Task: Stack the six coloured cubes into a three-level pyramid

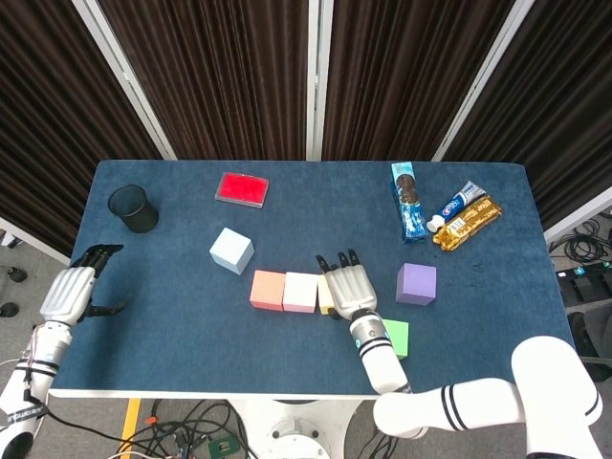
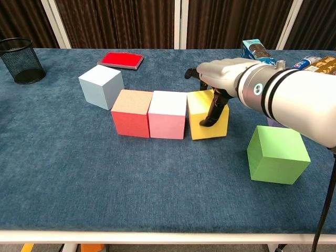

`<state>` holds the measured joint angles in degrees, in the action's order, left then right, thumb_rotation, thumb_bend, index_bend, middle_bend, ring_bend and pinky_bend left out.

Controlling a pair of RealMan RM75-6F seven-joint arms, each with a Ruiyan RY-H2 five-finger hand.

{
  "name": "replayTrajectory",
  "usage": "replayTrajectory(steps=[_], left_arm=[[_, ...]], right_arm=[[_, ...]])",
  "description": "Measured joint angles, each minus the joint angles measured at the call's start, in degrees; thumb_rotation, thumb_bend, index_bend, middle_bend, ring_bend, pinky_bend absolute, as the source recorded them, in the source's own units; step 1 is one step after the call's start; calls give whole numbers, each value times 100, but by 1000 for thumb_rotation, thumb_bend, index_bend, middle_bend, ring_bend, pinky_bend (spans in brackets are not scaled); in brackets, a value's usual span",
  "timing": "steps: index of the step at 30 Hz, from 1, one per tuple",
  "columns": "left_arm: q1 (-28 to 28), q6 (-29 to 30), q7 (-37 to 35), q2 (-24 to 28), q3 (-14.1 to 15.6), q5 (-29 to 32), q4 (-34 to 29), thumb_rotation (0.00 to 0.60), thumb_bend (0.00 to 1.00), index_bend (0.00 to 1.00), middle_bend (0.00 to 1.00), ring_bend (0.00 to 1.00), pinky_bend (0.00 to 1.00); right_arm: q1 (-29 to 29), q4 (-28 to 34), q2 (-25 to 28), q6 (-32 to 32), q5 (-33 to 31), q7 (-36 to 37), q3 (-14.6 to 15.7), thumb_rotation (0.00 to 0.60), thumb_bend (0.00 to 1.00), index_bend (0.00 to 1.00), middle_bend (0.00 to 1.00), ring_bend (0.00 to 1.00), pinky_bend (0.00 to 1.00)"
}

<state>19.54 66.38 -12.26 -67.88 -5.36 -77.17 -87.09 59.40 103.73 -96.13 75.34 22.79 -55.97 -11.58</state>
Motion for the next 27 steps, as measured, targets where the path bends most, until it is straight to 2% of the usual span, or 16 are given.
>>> replayTrajectory(steps=[27], left_arm=[[22,-94,82,-9,12,40,5,600,174,122,111,41,212]], right_arm=[[-63,-399,-281,-215,150,103,-113,600,240,0,606,81,0]])
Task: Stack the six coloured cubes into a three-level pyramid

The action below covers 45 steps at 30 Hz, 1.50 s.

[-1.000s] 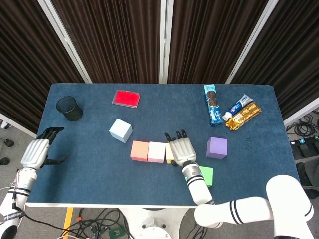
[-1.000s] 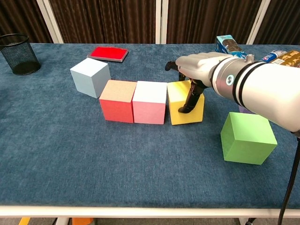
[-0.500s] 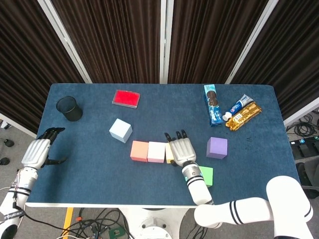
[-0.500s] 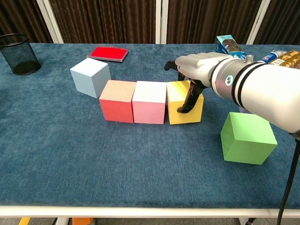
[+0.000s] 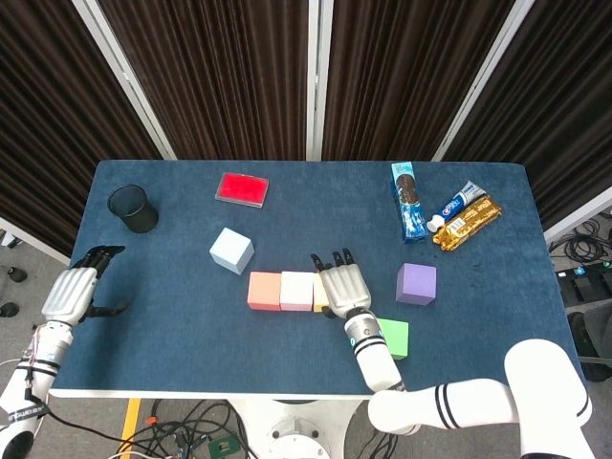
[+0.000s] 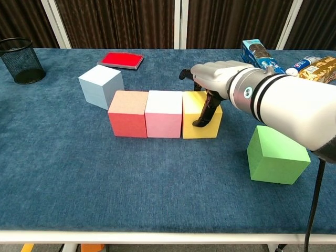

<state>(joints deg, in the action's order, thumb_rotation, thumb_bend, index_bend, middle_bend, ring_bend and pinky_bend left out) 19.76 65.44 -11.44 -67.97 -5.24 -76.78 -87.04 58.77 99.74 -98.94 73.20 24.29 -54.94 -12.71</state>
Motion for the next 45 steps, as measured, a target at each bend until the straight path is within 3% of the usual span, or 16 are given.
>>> replayTrajectory(steps=[8,21,33,39,45], left_arm=[[-4,1,7,-11,1,1,16,600,174,121,111,41,212],[-8,-17,0,-13,11,2,19,600,174,121,111,41,212],[12,-59,-31,-4,28,-42,-94,600,165,121,111,41,212],[88,-231,21,20,49,-27,-296,600,142,120,111,41,212],[271,-462,436,-127,-5,193,-641,600,97,113,111,41,210]], right_arm=[[-18,-102,-58,-82,110,77,-38,600,233,0,587,81,0],[-27,-114,40,-343,97,114,-21,600,141,0,272,7,0],[-66,84,264,-431,166,220,-2,600,94,0,105,0,0],[-163,602,727,-445,228,405,-94,600,69,0,68,0,0],[-453,1383,1696,-359,559,921,-338,600,69,0,68,0,0]])
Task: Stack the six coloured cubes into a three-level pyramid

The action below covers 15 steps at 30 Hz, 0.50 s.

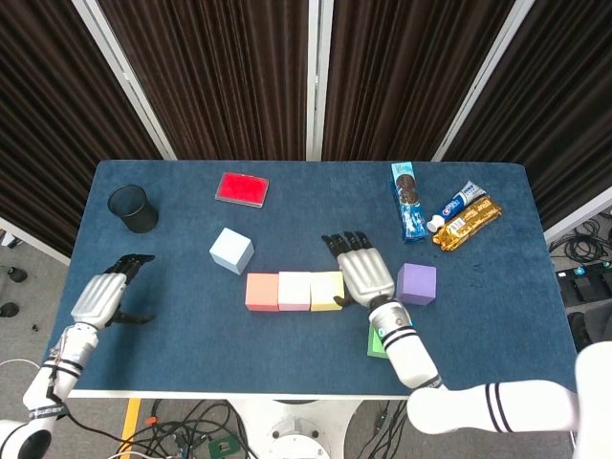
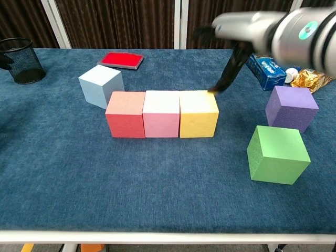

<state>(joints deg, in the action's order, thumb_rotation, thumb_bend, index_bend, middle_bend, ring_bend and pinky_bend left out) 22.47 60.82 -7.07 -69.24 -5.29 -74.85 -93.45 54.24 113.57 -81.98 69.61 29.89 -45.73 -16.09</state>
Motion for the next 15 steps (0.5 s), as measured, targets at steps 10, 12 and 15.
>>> replayTrajectory(steps=[10,12,15], left_arm=[[444,-200,1175,-761,-259,830,-534,600,86,105,143,41,205],[560,-221,1357,-953,-330,1014,-663,600,86,105,159,41,205],[679,-260,1483,-1127,-401,1258,-885,600,87,105,176,41,205]], right_arm=[[-838,500,1550,86,719,1466,-377,600,70,0,67,0,0],[-1002,504,1717,62,852,1701,-372,600,69,0,67,0,0],[-1220,463,1915,22,1055,2003,-328,600,69,0,67,0,0]])
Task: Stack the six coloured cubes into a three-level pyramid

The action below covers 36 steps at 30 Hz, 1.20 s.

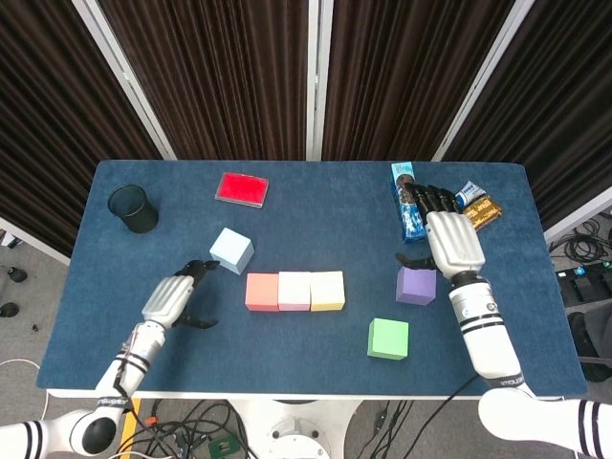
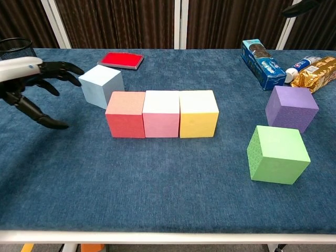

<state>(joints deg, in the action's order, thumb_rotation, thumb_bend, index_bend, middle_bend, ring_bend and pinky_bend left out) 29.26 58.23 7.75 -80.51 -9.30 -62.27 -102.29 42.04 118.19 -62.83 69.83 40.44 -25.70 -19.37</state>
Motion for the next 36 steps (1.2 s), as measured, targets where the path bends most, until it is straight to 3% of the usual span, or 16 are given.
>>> replayTrajectory(steps=[7,15,36], left_arm=[[164,251,527,-507,-61,243,-100,600,88,105,234,42,205],[268,998,1450,-1210,-16,76,462,600,88,106,247,41,205],[493,762,1047,-1701,-195,-57,1084,600,89,107,301,41,205]], right_arm=[[-294,-190,148,-103,321,542,109,600,69,0,67,0,0],[-460,-321,186,-66,572,783,179,600,69,0,68,0,0],[-518,-644,45,-214,479,887,243,600,78,0,81,0,0]])
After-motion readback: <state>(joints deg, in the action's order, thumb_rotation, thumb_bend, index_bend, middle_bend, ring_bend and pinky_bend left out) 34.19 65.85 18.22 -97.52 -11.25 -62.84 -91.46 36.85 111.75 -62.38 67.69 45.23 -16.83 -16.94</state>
